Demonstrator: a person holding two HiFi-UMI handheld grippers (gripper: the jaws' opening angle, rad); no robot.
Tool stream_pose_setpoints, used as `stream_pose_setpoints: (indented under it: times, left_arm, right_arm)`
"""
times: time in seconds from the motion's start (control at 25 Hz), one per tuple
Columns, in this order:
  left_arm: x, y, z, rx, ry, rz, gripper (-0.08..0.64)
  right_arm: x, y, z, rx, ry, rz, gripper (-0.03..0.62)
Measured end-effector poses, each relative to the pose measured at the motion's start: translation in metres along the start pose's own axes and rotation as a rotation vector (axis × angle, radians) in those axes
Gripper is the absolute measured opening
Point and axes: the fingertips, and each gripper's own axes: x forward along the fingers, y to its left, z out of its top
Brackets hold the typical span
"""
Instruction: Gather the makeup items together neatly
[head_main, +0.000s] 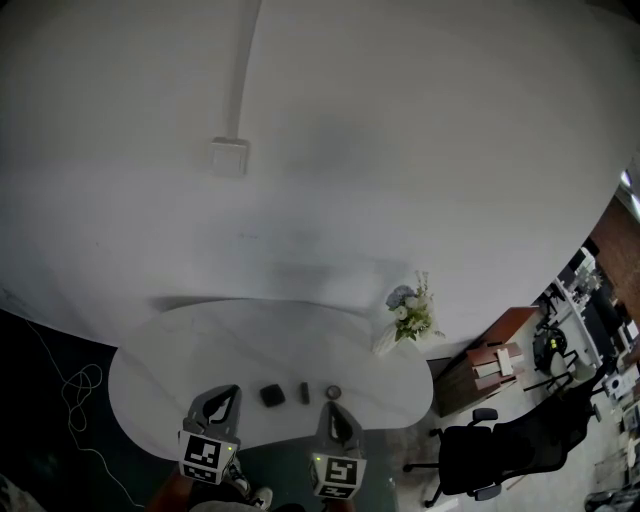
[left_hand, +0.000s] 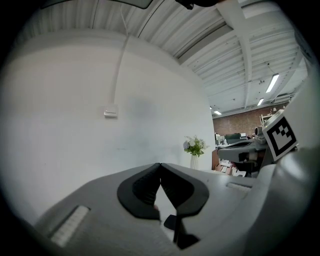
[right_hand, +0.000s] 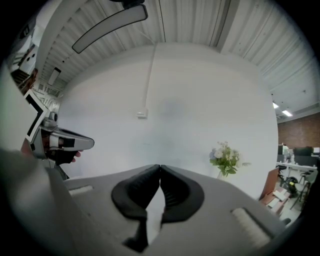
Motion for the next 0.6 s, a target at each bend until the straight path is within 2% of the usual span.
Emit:
stream_pose_setpoints:
  times: [0.6]
  left_arm:
    - [-0.0061, -0.0061, -0.0051, 0.006, 0.016, -0.009, 0.011]
  right_arm:
    - [-0.0061, 0.0035, 0.0001, -0.002, 0.005, 0.009, 0.005]
